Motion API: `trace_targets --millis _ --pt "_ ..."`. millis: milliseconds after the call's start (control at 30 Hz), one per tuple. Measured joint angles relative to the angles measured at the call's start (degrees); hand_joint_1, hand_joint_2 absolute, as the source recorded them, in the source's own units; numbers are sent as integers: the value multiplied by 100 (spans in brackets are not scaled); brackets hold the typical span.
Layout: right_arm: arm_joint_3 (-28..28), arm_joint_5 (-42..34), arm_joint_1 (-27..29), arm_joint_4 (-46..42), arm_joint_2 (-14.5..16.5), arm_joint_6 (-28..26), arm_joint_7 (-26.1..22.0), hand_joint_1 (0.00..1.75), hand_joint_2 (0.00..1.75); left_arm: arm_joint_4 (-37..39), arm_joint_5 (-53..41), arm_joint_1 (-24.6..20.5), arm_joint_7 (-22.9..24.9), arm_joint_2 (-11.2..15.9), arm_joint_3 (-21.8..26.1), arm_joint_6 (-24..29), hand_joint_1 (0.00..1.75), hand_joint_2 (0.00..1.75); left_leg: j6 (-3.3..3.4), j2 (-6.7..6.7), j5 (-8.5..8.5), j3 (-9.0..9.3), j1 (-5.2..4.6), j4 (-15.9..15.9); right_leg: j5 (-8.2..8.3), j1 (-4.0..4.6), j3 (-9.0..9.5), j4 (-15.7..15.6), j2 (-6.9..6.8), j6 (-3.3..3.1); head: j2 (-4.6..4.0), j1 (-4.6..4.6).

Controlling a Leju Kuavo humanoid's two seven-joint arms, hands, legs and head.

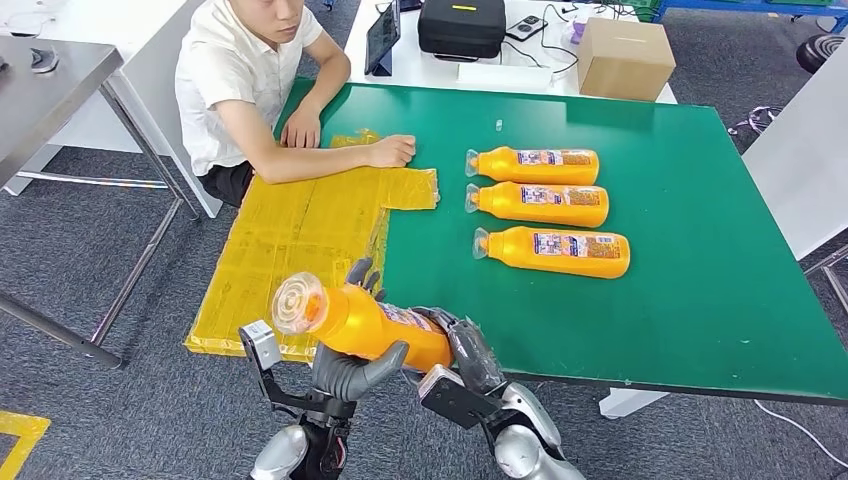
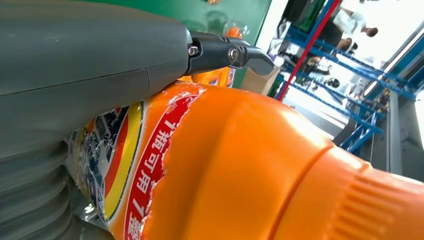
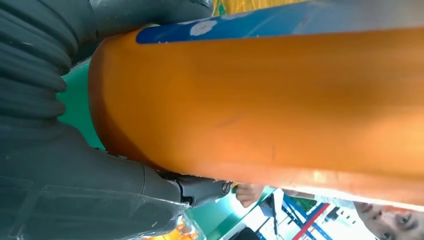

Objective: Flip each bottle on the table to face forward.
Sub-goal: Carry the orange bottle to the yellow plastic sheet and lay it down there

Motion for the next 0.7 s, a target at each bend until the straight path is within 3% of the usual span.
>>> trace_targets --millis 100,167,233,333,367,400,567,700 --pt "101 25 -65 2 -43 5 77 175 175 16 -20 -22 -31 -31 9 83 0 175 0 1 0 0 0 0 0 0 -1 0 0 0 0 1" --pt "150 45 -106 10 -66 5 104 174 175 20 -20 -32 -33 -42 17 99 87 175 0 1 0 0 0 0 0 0 -1 0 0 0 0 1" --pt "192 53 -147 34 -77 10 117 156 175 25 -6 -45 -36 -47 26 97 175 175 0 1 0 -1 0 0 0 0 -2 0 0 0 0 1" --pt "242 16 -203 96 -78 18 113 40 175 53 8 -77 -65 -54 47 56 175 175 0 1 0 -1 0 0 0 0 -2 0 0 0 0 0" --pt "256 -3 -209 118 -77 12 101 9 175 62 -10 -87 -87 -56 55 49 175 175 0 1 0 -1 0 0 0 0 -2 0 0 0 0 1" --pt "273 -25 -204 136 -74 -9 77 0 175 68 -45 -97 -119 -58 64 59 175 175 0 1 0 -1 0 0 0 0 -2 0 0 0 0 1" --pt "317 -127 -104 197 -4 -190 -26 0 175 70 -270 -175 -254 -59 96 224 175 175 0 1 0 -2 0 0 0 0 -3 0 1 0 0 1" --pt "325 -144 -86 220 35 -207 -46 0 0 70 -303 -193 -262 -59 135 244 175 175 0 2 0 -2 0 0 0 0 -4 0 1 0 0 1"
